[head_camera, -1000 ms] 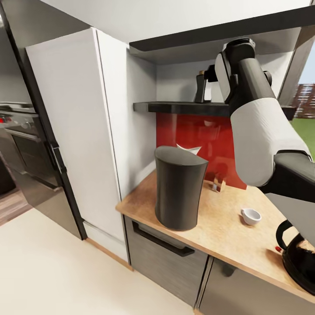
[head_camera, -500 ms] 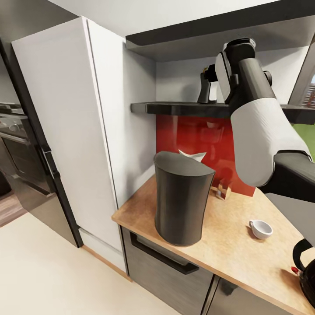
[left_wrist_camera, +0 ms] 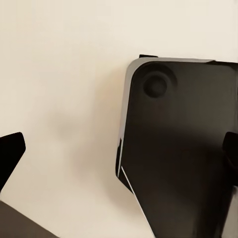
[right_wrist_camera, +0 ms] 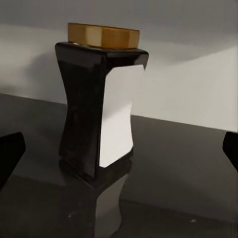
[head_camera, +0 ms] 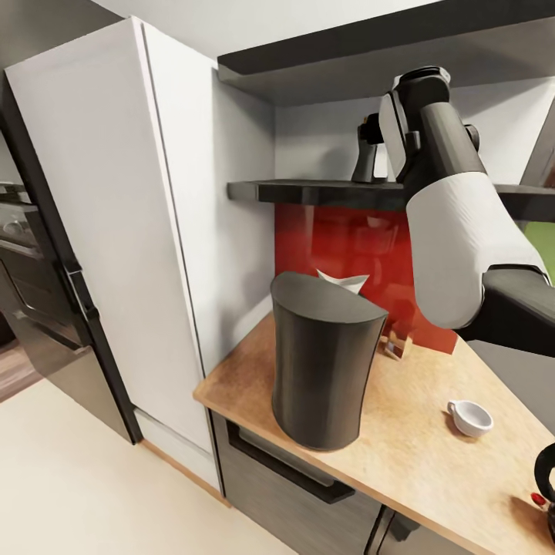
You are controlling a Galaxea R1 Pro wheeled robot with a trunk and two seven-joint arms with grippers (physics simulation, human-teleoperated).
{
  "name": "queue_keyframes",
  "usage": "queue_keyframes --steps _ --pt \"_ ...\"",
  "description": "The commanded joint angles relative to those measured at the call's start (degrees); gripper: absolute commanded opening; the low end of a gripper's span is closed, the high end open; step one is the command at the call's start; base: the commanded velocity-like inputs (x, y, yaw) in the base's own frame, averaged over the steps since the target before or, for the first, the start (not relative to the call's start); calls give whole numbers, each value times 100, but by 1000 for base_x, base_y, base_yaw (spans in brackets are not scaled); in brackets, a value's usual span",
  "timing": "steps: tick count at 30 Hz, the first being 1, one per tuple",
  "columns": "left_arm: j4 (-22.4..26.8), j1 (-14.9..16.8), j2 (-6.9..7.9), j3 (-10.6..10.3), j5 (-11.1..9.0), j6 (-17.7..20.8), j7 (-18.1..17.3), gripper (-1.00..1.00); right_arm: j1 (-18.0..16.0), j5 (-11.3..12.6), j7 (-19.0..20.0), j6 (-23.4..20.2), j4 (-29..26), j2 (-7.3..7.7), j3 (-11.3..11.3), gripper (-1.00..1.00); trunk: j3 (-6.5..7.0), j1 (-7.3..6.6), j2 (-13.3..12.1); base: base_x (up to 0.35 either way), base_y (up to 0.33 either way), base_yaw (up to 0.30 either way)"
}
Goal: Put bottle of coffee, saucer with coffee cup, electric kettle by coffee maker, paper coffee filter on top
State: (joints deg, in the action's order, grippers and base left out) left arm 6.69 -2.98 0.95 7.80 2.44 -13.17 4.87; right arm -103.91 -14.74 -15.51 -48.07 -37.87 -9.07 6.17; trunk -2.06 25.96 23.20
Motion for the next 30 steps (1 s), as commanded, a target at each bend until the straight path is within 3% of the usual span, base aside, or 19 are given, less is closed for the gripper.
queue_keyframes --steps 1,19,30 --pt "10 -1 -3 29 26 -10 6 100 -5 -28 4 -18 -4 -7 24 100 -12 4 12 52 0 0" --pt "8 -1 -1 27 22 -10 10 100 -5 -28 4 -18 -1 -7 25 100 -12 4 12 82 48 0" --pt "-21 -134 99 17 27 -1 -7 100 -6 -28 4 -18 -1 -7 24 100 -12 4 12 8 3 0"
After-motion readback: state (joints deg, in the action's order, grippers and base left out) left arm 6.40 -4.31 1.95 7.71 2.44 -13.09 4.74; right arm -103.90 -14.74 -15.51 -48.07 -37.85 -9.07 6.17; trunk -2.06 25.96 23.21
